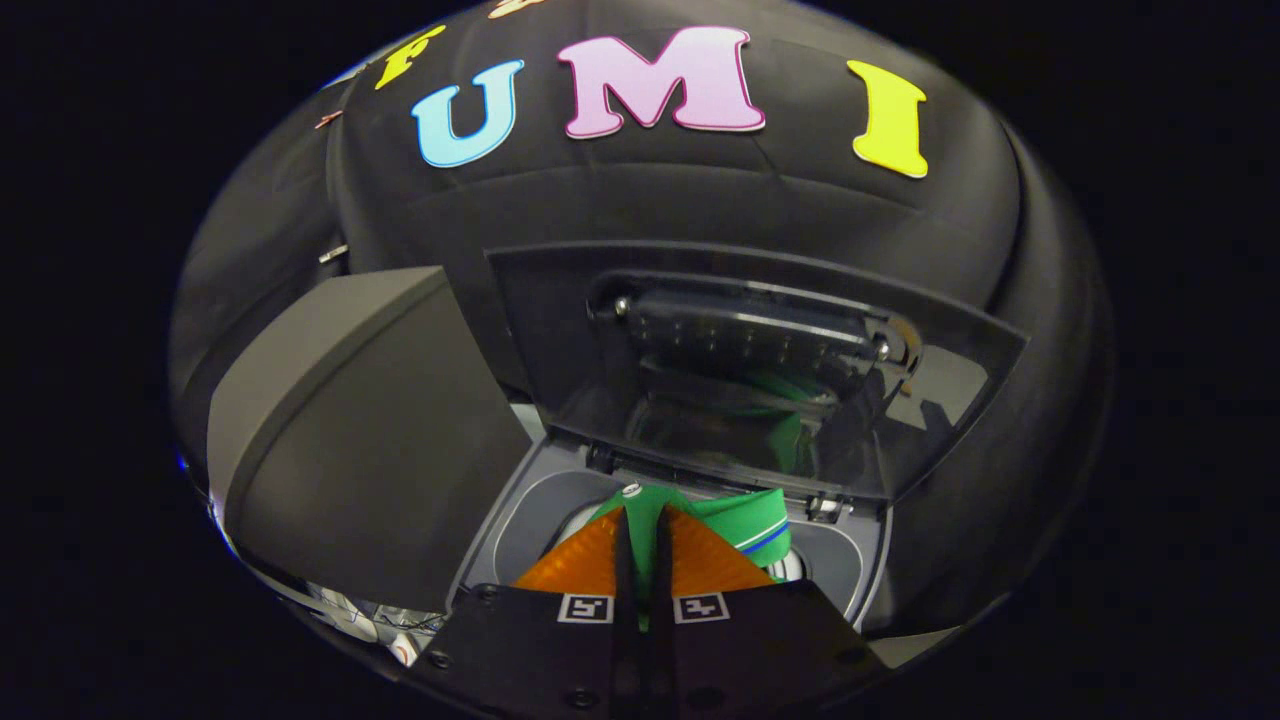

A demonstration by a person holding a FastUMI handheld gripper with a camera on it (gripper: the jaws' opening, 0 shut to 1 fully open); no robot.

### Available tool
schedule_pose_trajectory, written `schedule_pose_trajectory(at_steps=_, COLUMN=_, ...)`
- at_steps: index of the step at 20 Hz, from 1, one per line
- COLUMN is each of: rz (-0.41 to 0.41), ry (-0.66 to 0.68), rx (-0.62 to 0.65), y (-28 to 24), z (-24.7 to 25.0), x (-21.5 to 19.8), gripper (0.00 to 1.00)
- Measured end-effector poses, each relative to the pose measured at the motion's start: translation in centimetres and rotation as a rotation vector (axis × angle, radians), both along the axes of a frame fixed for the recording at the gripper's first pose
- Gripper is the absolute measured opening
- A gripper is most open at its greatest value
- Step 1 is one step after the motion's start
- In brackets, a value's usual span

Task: Put the clothes into the washing machine and then close the washing machine lid.

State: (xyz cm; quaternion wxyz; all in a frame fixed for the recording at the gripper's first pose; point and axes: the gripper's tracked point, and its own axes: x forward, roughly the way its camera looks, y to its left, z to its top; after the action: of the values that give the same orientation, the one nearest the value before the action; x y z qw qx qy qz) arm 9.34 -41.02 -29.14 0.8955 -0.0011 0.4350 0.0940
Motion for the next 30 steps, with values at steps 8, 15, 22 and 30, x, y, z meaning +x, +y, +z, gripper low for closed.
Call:
schedule_pose_trajectory(at_steps=8, rz=-0.13, ry=0.203, rx=-0.09, y=-3.7, z=-9.4, x=-3.5, gripper=0.07)
schedule_pose_trajectory(at_steps=15, rz=-0.124, ry=0.21, rx=-0.061, y=-2.6, z=-10.2, x=-4.4, gripper=0.09)
schedule_pose_trajectory(at_steps=22, rz=-0.135, ry=0.194, rx=-0.049, y=-2.2, z=-10.4, x=-3.2, gripper=0.76)
schedule_pose_trajectory(at_steps=30, rz=-0.24, ry=0.099, rx=-0.108, y=-3.7, z=-4.6, x=-1.4, gripper=0.99)
